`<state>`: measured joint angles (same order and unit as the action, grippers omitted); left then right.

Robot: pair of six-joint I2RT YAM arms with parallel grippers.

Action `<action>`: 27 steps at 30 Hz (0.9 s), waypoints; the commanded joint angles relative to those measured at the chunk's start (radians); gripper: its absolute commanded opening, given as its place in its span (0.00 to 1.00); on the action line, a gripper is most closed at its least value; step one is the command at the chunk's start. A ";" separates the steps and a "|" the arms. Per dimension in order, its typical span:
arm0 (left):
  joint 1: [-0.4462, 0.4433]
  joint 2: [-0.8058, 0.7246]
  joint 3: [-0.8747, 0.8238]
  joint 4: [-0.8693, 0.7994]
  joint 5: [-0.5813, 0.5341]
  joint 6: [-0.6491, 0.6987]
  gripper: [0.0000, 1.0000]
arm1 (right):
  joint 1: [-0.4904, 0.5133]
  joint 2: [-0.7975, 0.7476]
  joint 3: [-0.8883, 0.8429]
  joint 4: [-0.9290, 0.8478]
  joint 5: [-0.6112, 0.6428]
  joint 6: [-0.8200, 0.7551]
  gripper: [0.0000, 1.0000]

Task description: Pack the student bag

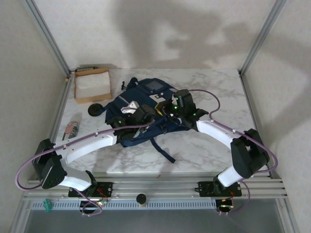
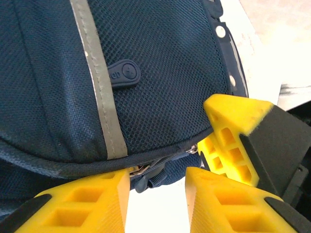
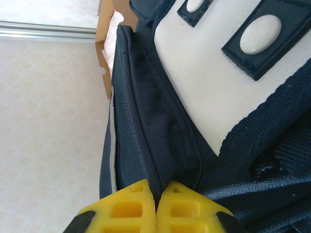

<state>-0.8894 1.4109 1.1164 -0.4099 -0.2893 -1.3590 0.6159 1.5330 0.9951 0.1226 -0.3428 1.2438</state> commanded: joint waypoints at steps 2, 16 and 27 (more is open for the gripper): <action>-0.011 0.019 -0.034 0.045 -0.079 -0.166 0.36 | 0.018 -0.091 -0.010 0.177 -0.021 0.038 0.00; -0.086 0.057 0.004 -0.055 -0.216 -0.357 0.42 | 0.025 -0.085 -0.009 0.187 -0.004 0.019 0.00; -0.061 0.036 -0.033 -0.012 -0.208 -0.343 0.45 | 0.033 -0.084 -0.025 0.214 0.005 0.021 0.00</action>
<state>-0.9707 1.4605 1.1000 -0.3771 -0.4183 -1.6371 0.6308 1.5116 0.9581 0.1822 -0.3157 1.2690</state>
